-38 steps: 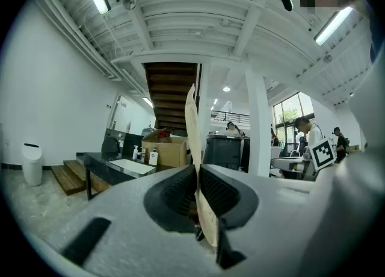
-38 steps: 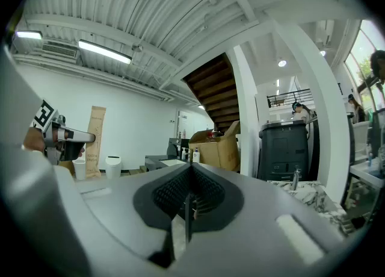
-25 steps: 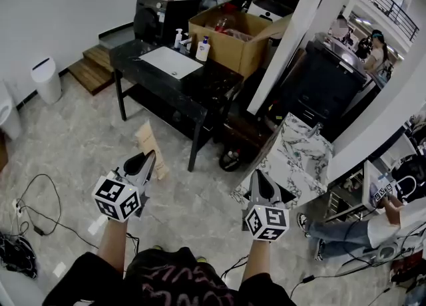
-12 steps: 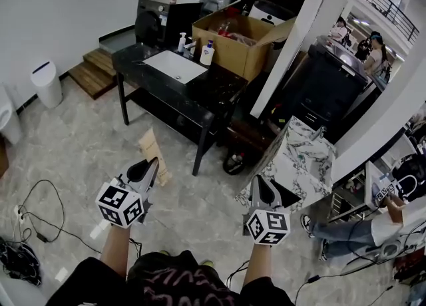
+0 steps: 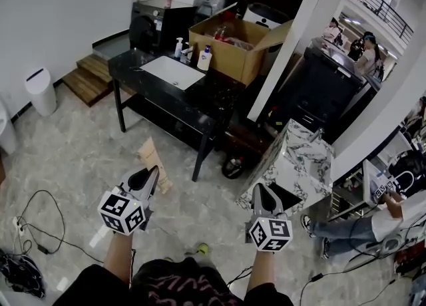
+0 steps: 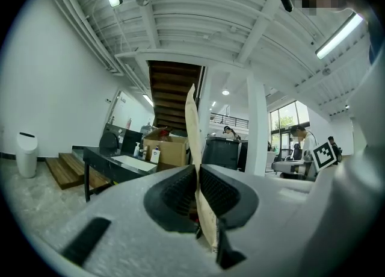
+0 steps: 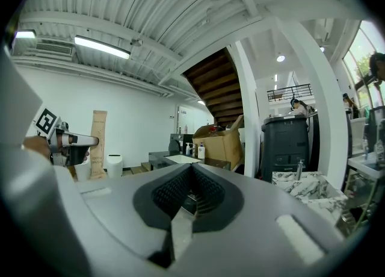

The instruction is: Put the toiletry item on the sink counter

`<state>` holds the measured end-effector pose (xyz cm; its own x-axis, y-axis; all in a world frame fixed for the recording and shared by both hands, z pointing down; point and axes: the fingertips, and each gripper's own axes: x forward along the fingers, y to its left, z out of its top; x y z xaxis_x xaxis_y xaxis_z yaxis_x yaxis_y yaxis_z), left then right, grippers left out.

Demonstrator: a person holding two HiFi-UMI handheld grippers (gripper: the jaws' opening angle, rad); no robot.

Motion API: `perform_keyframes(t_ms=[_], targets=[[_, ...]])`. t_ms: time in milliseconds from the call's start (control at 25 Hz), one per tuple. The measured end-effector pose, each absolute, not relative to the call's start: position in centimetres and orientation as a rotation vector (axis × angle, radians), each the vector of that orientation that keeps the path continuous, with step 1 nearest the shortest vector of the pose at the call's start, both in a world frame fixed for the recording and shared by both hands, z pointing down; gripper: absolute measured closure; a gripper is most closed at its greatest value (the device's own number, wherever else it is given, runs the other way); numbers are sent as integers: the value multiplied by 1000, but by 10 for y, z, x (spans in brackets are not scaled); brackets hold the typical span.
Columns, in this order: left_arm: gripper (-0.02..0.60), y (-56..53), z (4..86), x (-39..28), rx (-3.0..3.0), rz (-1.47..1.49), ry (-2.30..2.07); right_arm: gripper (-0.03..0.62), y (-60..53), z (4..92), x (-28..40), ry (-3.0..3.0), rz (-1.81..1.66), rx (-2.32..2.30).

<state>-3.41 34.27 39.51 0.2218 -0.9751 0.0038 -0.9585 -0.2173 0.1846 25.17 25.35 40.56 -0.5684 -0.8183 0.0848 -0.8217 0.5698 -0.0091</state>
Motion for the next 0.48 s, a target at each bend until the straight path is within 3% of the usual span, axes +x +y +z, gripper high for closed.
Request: perform_keyframes(t_ms=[480], targets=[[558, 300, 410, -59, 2282, -141, -1878, 582, 198, 405, 244, -2730, 85, 1477]])
